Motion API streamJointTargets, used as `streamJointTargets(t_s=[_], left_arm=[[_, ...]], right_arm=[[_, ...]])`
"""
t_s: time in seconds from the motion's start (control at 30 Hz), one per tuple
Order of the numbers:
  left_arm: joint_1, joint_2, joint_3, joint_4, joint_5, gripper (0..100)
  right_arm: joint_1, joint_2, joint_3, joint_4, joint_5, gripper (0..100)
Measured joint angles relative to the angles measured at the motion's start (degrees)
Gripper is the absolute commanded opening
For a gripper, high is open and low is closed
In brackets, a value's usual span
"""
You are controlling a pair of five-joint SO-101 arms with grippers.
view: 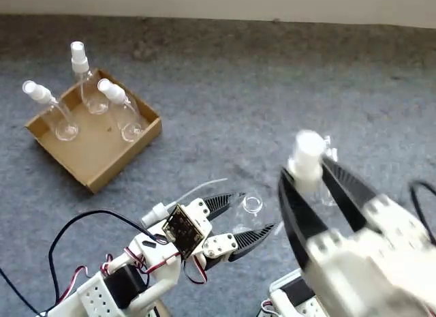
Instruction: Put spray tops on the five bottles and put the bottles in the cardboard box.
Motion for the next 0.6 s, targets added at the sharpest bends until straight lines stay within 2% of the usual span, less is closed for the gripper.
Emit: streamJointTargets(t_s=[0.13, 0.43, 0.6], left_arm=[[0.0, 0.0, 0.0, 0.1, 0.0, 14], [0.0, 0.1, 0.0, 0.1, 0.0, 14], [0.1, 0.2, 0.0, 0.2, 0.0, 14]], right_arm=[[0.2, -4.0, 10.9, -2.5, 0.0, 9.5], [0.0, -14.7, 38.1, -25.9, 0.0, 9.5], [0.0, -14.9, 45.1, -29.6, -0.1, 9.5]])
